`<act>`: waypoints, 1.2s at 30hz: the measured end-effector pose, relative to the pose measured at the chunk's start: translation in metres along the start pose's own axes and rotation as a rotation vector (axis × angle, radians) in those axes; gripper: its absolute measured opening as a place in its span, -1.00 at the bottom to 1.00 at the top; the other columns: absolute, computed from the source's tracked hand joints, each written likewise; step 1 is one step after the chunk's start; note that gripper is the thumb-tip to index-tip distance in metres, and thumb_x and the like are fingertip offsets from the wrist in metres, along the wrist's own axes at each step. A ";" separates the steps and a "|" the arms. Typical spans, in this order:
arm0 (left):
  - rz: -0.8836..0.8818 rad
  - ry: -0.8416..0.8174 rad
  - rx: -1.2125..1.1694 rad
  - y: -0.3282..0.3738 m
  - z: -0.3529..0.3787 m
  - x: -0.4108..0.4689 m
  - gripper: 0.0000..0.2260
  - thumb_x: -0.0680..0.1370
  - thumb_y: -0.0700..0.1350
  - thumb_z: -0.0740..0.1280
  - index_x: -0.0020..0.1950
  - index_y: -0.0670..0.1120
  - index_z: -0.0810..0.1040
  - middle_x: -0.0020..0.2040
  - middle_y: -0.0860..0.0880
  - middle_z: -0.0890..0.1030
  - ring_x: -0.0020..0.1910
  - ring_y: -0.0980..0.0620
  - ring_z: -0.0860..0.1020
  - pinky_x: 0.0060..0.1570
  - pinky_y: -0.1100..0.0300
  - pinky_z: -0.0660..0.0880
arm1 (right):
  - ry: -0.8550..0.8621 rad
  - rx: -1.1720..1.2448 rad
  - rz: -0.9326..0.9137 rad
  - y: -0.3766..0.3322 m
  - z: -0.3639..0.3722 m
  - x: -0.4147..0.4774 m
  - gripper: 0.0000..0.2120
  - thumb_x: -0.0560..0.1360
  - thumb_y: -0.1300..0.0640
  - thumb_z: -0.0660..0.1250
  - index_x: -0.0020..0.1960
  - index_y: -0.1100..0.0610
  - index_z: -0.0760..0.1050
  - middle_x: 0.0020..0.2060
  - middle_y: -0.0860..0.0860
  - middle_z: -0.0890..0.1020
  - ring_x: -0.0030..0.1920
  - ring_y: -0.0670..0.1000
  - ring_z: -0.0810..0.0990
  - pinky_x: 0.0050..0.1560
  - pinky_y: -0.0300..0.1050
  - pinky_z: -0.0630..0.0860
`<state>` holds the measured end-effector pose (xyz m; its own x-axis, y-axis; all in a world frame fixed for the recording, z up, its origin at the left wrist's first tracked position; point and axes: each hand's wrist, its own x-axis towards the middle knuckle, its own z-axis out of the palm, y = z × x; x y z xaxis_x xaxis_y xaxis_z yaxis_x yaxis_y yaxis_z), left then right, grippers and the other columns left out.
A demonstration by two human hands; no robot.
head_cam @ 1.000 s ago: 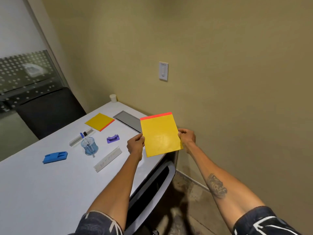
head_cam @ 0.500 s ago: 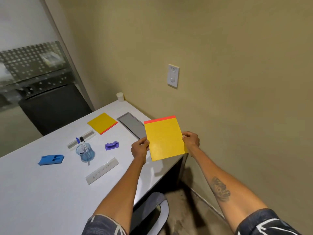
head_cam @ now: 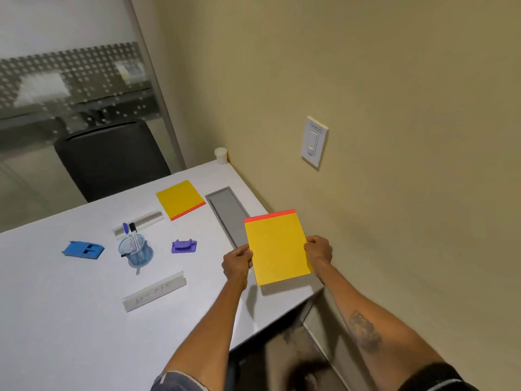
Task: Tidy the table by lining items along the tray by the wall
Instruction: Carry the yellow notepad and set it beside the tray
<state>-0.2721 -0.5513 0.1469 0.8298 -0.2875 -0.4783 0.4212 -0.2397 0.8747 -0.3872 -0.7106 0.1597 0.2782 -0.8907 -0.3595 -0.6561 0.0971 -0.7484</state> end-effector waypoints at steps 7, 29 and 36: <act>-0.033 0.118 0.023 -0.009 0.036 0.019 -0.73 0.53 -0.33 0.36 0.20 -0.22 0.67 -0.12 -0.20 0.67 -0.17 -0.11 0.59 0.16 -0.15 0.60 | -0.194 -0.242 -0.064 -0.005 0.011 0.058 -0.87 0.49 0.31 0.21 -0.22 0.20 0.42 -0.13 0.17 0.50 -0.12 0.11 0.46 -0.14 -0.09 0.33; -0.171 0.246 0.201 -0.025 0.067 0.083 -0.71 0.55 -0.28 0.32 0.26 -0.18 0.65 0.10 -0.19 0.70 0.02 -0.19 0.67 0.11 0.03 0.59 | -0.396 -0.334 0.026 -0.010 0.074 0.133 -0.81 0.52 0.23 0.26 0.04 0.35 0.43 0.16 0.28 0.48 0.03 0.16 0.49 -0.02 0.01 0.40; -0.214 0.170 0.273 -0.036 0.077 0.116 -0.71 0.55 -0.30 0.27 0.11 -0.03 0.69 -0.05 -0.16 0.68 -0.10 -0.07 0.56 -0.07 0.10 0.51 | -0.383 -0.299 0.067 -0.001 0.094 0.158 -0.71 0.49 0.25 0.29 0.13 0.41 0.50 0.15 0.32 0.56 0.11 0.28 0.58 0.09 0.10 0.50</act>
<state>-0.2193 -0.6473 0.0536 0.7922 -0.0519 -0.6080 0.4974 -0.5224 0.6927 -0.2765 -0.8099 0.0513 0.4294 -0.6542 -0.6226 -0.8387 -0.0332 -0.5435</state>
